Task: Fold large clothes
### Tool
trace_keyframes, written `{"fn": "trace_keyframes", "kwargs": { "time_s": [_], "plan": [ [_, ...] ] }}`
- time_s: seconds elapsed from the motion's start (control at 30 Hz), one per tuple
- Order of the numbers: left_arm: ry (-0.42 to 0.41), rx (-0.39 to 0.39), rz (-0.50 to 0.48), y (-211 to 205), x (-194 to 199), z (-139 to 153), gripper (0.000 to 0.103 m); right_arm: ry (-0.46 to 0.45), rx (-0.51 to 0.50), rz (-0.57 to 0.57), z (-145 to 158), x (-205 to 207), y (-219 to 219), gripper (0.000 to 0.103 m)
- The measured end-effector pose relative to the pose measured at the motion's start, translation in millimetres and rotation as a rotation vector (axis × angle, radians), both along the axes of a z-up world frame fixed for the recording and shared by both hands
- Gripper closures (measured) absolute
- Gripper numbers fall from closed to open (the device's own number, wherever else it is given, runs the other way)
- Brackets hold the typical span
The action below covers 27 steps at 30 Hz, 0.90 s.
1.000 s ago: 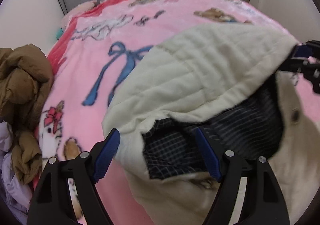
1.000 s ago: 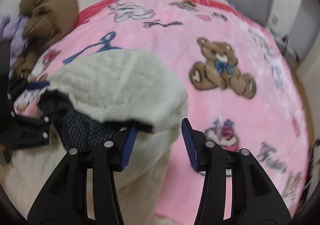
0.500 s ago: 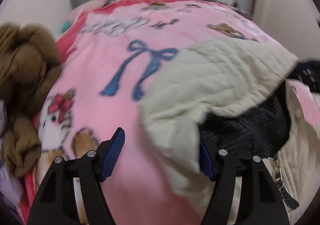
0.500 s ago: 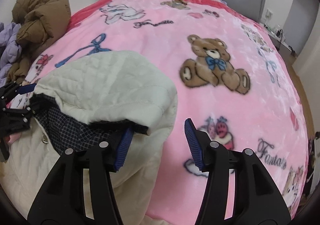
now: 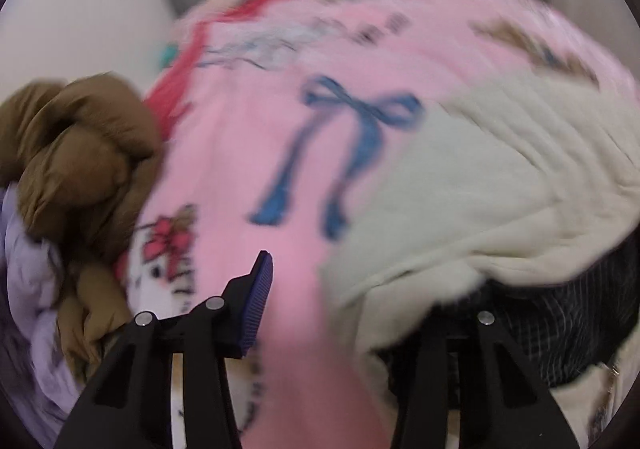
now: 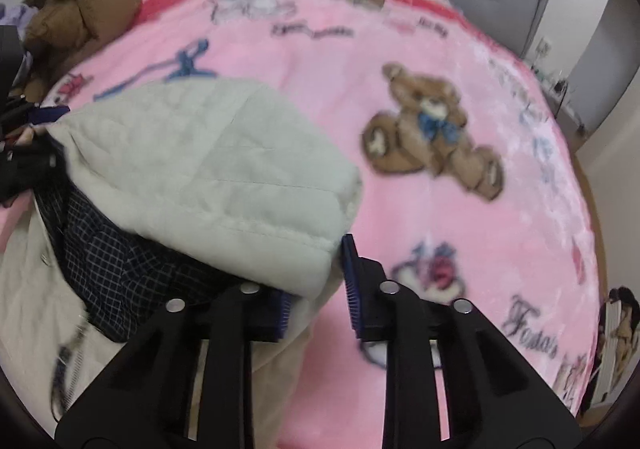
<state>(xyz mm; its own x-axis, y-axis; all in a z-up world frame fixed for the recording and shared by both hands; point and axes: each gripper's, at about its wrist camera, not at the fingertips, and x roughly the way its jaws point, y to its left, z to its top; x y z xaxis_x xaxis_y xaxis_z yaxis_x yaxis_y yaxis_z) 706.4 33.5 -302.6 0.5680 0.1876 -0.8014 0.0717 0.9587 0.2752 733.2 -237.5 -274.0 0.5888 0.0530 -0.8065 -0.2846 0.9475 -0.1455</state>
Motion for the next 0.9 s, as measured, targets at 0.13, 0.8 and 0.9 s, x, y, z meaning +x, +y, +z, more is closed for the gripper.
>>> {"fn": "trace_keyframes", "kwargs": {
  "time_s": [0.13,0.8,0.9],
  "plan": [
    [-0.128,0.056,-0.034,4.3,-23.5,14.7,0.055,-0.066,0.051,0.01,23.1,-11.4,-17.1,0.091],
    [-0.048,-0.175,-0.12,43.5,-77.0,13.7,0.013,0.127,0.237,-0.049,8.7,-31.8,-67.5,0.047],
    [-0.032,-0.194,-0.235,41.7,-102.1,27.4,0.013,0.094,0.317,0.024,35.3,-53.0,-80.6,0.047]
  ]
}}
